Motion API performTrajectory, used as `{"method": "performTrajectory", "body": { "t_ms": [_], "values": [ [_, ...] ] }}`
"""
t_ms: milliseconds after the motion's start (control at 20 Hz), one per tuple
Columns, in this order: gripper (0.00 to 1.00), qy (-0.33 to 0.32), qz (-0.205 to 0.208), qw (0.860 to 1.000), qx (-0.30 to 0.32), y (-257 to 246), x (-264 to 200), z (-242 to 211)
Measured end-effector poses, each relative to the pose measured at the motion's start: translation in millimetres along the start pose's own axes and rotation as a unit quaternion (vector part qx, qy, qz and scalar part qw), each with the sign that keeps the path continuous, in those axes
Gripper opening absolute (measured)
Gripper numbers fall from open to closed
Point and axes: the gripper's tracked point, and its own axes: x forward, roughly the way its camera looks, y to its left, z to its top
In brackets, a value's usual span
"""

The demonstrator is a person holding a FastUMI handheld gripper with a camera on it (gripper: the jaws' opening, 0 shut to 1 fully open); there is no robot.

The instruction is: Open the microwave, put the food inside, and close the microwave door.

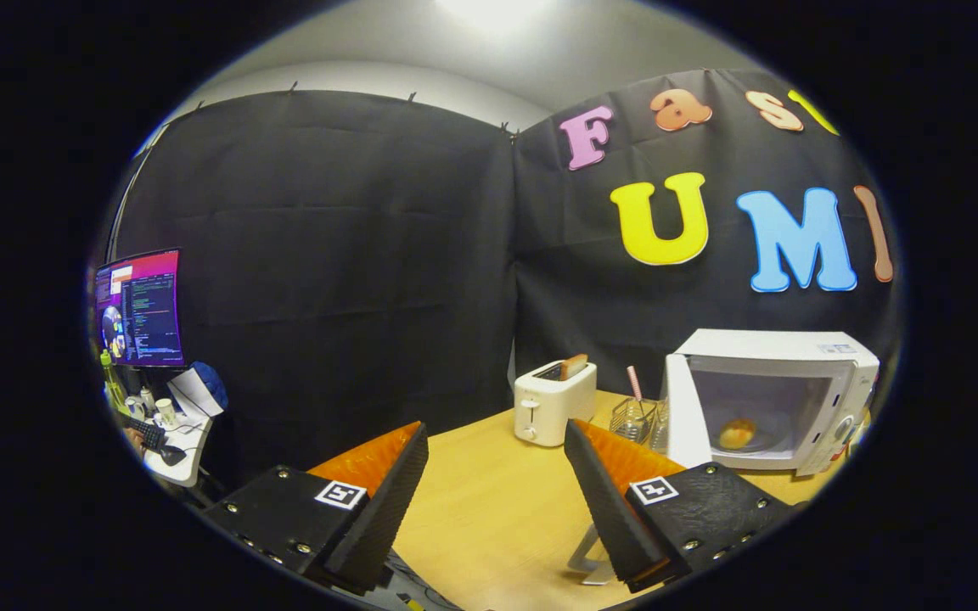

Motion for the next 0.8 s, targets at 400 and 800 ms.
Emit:
{"method": "performTrajectory", "body": {
  "t_ms": [400,800],
  "values": [
    [0.32,0.086,-0.045,0.995,0.021,-32.3,16.5,-77.9],
    [0.01,0.125,-0.111,0.986,0.004,-84.8,2.5,-100.8]
  ]
}}
